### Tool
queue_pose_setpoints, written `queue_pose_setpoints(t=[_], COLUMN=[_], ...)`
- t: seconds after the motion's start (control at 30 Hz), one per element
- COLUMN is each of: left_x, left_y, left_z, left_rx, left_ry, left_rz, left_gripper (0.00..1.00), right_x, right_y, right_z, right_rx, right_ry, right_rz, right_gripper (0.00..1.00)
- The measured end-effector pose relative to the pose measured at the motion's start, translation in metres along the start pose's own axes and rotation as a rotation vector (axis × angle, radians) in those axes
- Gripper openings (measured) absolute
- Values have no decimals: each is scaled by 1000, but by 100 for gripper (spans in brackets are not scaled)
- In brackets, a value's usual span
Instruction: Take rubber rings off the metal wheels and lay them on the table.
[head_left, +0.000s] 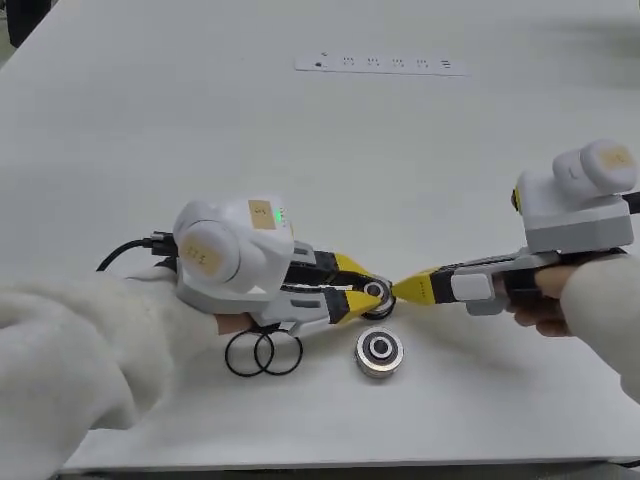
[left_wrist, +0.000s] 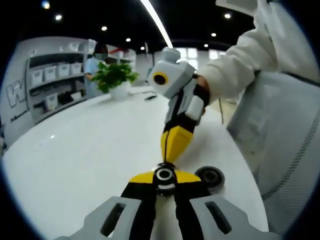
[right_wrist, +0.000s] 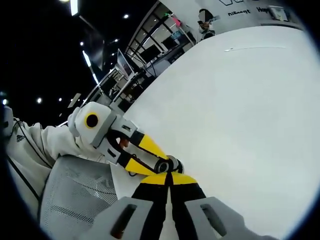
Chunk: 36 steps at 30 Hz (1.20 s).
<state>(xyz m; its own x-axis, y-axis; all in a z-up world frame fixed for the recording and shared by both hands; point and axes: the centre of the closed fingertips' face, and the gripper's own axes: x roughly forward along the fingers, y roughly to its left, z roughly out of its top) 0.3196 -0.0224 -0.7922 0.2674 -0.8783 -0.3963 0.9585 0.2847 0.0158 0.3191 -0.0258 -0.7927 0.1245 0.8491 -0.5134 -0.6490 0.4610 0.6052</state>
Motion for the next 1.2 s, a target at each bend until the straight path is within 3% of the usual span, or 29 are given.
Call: queue_pose_setpoints(t=[1.2], left_x=[0], left_y=[0], left_z=[0], left_rx=[-6], left_ry=[-12], left_rz=[12], left_gripper=[14], right_x=[5], right_y=[7], right_z=[3], right_rx=[-3], right_ry=[-23], right_rz=[24], right_gripper=[0])
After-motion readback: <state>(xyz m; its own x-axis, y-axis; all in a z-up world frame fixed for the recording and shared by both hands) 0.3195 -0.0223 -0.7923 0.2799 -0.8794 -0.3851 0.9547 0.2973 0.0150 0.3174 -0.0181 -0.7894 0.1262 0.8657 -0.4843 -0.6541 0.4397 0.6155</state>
